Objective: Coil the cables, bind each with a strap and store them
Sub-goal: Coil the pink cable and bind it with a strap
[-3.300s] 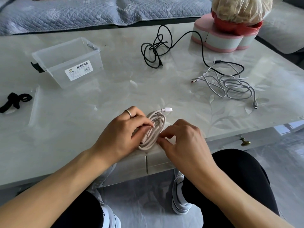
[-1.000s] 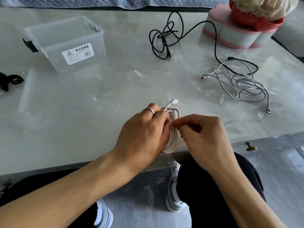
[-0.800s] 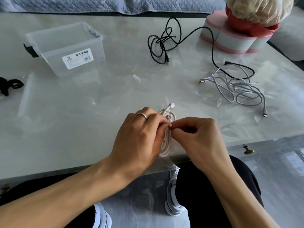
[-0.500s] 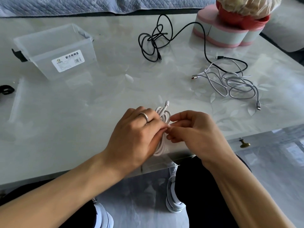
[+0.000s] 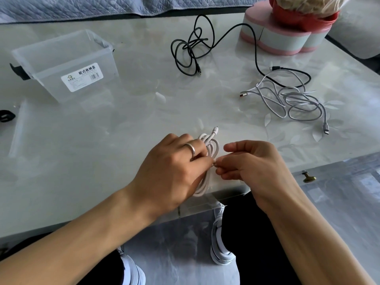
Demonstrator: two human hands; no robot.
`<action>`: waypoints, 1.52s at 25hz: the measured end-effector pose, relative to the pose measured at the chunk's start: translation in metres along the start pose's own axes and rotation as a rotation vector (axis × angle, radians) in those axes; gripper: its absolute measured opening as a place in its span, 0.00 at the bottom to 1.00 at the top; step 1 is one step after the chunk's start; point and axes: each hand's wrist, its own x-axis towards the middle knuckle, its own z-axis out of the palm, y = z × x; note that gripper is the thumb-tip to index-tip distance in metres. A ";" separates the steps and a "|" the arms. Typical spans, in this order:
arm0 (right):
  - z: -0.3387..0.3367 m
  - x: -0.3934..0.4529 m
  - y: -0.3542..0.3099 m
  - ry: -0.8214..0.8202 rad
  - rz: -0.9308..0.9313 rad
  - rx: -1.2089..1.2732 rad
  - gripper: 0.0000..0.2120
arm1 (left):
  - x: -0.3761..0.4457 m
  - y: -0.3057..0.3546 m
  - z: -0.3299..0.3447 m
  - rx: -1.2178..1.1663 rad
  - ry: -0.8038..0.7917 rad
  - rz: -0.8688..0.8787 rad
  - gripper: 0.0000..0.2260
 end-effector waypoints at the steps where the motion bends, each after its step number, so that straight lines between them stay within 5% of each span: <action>1: 0.000 0.000 0.000 0.009 0.001 -0.002 0.11 | 0.000 0.001 0.000 0.024 -0.008 0.026 0.04; 19: 0.008 -0.015 0.006 0.265 -0.260 -0.358 0.10 | 0.016 0.013 0.000 0.233 -0.089 0.227 0.09; 32: -0.012 -0.012 0.009 -0.049 -0.190 -0.166 0.12 | 0.004 0.004 0.009 -0.257 -0.039 -0.264 0.04; 38: -0.004 -0.005 0.013 -0.005 -0.205 -0.190 0.09 | 0.000 0.002 0.010 -0.447 0.018 -0.468 0.05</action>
